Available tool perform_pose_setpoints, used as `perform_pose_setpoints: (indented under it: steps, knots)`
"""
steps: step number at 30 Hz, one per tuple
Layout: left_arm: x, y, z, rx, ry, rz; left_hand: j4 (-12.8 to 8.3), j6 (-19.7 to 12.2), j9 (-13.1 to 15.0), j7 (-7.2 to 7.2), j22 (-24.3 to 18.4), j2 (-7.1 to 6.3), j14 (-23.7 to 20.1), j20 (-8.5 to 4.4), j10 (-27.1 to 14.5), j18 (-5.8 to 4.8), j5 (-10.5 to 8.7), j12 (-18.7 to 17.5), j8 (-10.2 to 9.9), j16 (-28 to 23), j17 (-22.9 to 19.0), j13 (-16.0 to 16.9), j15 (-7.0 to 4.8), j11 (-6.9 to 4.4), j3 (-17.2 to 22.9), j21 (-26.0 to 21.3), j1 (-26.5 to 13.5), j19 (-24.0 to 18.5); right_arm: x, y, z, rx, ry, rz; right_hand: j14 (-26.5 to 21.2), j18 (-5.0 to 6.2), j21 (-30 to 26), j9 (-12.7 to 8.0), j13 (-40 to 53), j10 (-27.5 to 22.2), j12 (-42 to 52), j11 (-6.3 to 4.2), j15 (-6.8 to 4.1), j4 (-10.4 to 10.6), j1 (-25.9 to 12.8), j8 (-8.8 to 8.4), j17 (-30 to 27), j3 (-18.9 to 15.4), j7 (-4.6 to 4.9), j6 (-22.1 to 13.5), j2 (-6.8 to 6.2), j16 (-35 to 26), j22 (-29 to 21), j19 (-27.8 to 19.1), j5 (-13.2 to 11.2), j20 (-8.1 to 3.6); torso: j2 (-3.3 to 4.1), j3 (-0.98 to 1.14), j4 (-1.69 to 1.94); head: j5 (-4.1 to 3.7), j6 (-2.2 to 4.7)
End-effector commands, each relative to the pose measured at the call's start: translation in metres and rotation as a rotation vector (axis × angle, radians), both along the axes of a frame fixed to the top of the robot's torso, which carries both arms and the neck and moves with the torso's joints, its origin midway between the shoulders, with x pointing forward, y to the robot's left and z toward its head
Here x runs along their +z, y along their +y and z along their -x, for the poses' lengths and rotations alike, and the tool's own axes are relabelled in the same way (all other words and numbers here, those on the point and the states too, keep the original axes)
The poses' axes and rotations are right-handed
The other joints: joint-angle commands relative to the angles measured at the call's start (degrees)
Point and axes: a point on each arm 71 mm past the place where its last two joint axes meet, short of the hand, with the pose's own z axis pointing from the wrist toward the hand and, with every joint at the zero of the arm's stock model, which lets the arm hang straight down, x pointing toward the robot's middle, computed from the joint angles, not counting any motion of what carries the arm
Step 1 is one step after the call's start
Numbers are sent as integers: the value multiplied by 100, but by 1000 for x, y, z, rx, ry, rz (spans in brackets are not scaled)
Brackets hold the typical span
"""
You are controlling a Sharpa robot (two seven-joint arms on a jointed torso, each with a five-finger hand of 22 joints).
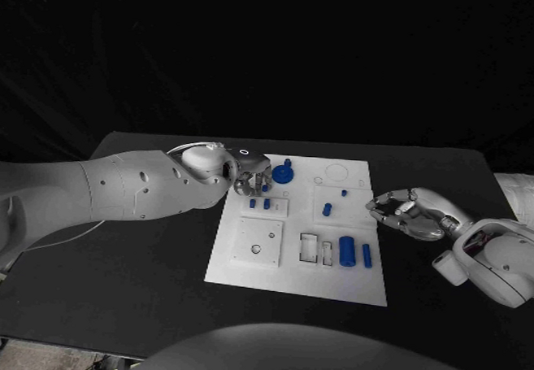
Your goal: Assemble the parts on the task board
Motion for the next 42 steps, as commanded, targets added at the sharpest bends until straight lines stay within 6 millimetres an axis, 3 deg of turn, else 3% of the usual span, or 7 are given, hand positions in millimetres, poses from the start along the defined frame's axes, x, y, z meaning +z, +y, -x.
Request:
perform_pose_setpoints:
  steps: [1,5,17,29,34,38,42]
  knots:
    - [-2,0,1,0,15,-24,62,-95,-22,-21,916,-41,-61,10,-43,75,-55,-25,-19,-103,-138,-9,31,15,0,-100,-17,-78,-1,0,1,12,12,2,587,9,-32,8,1490,637,15,-16,32,3,23,21,1507,26,-8,36,-36,20,1274,51,24,16,1,1,2,-1,0]
    - [-1,0,1,-2,5,-15,95,-261,-61,-84,910,-46,-217,27,-25,79,-93,-33,-19,-408,-570,-8,46,15,6,-147,3,-90,-1,0,1,11,12,3,587,9,-32,10,1490,637,15,-15,32,1,27,25,1507,30,-9,44,-35,20,1274,51,24,16,2,0,4,1,0]
    - [0,5,0,16,-19,-3,111,-379,-89,-108,914,-53,-207,35,0,79,-95,-30,-19,-422,-575,-4,52,24,11,-156,30,-86,-1,1,1,9,10,3,587,9,-32,10,1490,637,15,-15,32,1,27,25,1507,30,-9,44,-35,20,1274,51,24,16,-1,0,3,32,0]
    - [15,24,0,35,-162,86,170,-555,-132,-84,978,-151,-52,40,-21,39,-120,-61,-8,-203,-254,-16,54,40,7,60,58,32,1,-1,0,-6,-19,-2,587,39,-126,12,1490,637,15,-6,38,-19,56,31,1507,28,-2,52,-96,20,1233,-47,-10,19,-4,-3,-1,32,0]
    - [33,34,0,36,-263,157,246,-542,-132,-105,1046,-228,89,31,10,-5,-293,-60,41,43,85,-13,37,27,52,317,96,160,7,1,-3,-12,-54,-10,587,188,-637,25,1463,594,-4,14,67,-82,242,55,1507,72,28,55,-207,20,1022,-554,-265,39,-1,-8,3,35,0]
    - [53,43,-1,45,-316,212,428,-522,-136,-177,1055,-358,142,27,-343,-14,-402,-236,76,148,210,-72,41,39,14,364,-4,191,21,5,-9,-23,-113,-15,431,296,-1087,61,655,-555,-669,19,68,-101,409,132,1378,75,29,149,-320,-128,840,-893,-511,32,10,-3,-3,52,0]
    - [71,53,-2,60,-343,226,456,-571,-159,-243,1037,-385,107,23,-971,-1,-424,-411,56,129,169,-159,35,39,-175,295,-125,158,43,9,-18,-25,-178,-4,373,253,-981,75,-99,-1502,-1404,13,24,-114,545,162,1295,85,8,196,-403,-210,887,-706,-678,12,18,-5,2,8,0]
